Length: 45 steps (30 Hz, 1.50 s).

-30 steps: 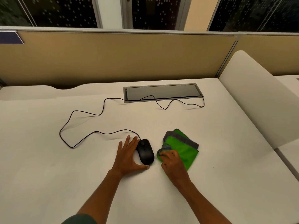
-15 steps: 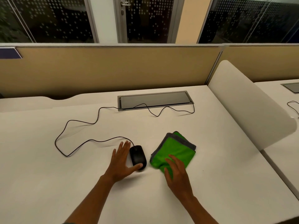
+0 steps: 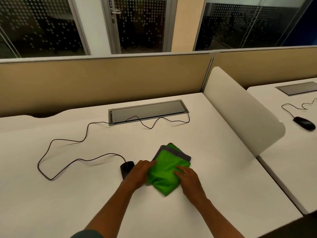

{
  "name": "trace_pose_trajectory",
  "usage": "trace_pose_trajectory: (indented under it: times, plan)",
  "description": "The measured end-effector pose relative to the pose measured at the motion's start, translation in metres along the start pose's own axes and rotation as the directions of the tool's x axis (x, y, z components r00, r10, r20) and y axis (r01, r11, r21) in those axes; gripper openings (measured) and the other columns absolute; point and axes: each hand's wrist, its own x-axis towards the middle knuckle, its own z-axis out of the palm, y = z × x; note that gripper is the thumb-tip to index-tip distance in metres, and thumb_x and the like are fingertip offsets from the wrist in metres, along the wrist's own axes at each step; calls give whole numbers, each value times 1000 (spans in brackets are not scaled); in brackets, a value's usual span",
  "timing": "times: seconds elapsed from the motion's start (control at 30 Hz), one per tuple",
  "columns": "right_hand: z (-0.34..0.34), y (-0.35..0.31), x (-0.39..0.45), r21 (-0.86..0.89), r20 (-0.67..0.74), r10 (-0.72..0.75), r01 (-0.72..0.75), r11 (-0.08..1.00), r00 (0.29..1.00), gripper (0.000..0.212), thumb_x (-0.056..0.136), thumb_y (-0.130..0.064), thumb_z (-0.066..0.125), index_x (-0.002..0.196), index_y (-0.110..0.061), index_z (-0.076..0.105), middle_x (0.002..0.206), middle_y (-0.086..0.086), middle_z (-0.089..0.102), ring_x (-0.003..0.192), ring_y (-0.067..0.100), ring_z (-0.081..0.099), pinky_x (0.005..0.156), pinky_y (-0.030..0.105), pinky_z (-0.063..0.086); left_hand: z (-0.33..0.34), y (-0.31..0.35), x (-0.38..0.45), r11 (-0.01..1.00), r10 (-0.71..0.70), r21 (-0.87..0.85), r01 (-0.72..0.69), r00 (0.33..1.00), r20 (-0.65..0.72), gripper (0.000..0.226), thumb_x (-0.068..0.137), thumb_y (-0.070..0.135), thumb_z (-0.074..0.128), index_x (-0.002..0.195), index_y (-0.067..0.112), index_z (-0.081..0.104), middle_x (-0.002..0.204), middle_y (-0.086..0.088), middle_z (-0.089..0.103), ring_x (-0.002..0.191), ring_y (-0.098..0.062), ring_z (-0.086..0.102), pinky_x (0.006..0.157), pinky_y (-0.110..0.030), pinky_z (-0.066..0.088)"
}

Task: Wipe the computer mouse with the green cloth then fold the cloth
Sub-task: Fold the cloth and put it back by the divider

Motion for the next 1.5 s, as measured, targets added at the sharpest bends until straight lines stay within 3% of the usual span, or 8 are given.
trace_pose_trajectory:
  times: [0.17,0.33,0.57,0.8,0.9,1.17,1.33,1.5]
  plan:
    - [1,11,9,-21,-24,-54,53,998,998,44,56,-1,88,94,-17,76,111,10,72,96,33,69,85,44,55,12,4,17,994,-54,-92,52,998,-22,60,76,-9,49,133,7,54,113,-27,59,108,-38,55,94,-41,43]
    - [-3,20,17,58,-51,-73,76,995,996,35,58,4,85,87,-14,76,106,9,73,94,31,69,86,39,54,11,9,29,968,-195,-171,186,980,-41,49,78,-11,47,116,10,70,123,-17,66,116,-30,59,94,-20,40]
    - [-20,30,34,302,-3,23,-21,953,1000,24,91,6,53,111,0,66,119,15,65,114,26,59,102,36,43,5,15,33,944,-216,-281,173,968,-129,48,77,-20,46,104,7,74,112,-18,71,106,-29,64,84,-16,45]
    - [-62,32,66,652,100,193,-210,729,976,23,93,5,49,102,-10,64,98,6,69,91,23,64,79,30,52,-16,36,41,919,-181,-380,107,969,-167,22,78,-10,66,93,3,76,86,-13,72,75,-17,61,70,-25,48]
    - [-74,41,78,722,233,274,-354,594,933,18,97,-9,50,106,-17,63,102,7,69,95,23,64,78,37,55,-28,42,48,895,-214,-430,122,961,-173,13,86,2,68,98,-2,70,99,-19,68,88,-26,61,81,-38,50]
    - [-79,58,86,733,576,279,-636,240,768,24,97,-7,46,108,-17,65,100,13,72,86,25,68,72,36,55,-33,67,59,600,-288,-753,268,951,109,29,98,18,54,122,3,57,112,-22,68,95,-31,67,79,-47,58]
    - [-60,69,71,500,647,426,-774,390,632,27,96,-26,48,92,-6,65,89,15,62,77,28,61,67,38,56,2,60,67,577,-452,-689,439,874,179,49,84,16,75,126,1,53,111,-27,67,102,-39,66,89,-54,56]
    - [-51,71,74,344,456,518,-680,648,724,38,90,-40,61,69,-9,63,71,14,63,65,27,66,66,41,59,23,59,72,646,-537,-595,479,838,92,57,66,10,88,116,0,61,108,-20,68,104,-35,65,84,-43,57]
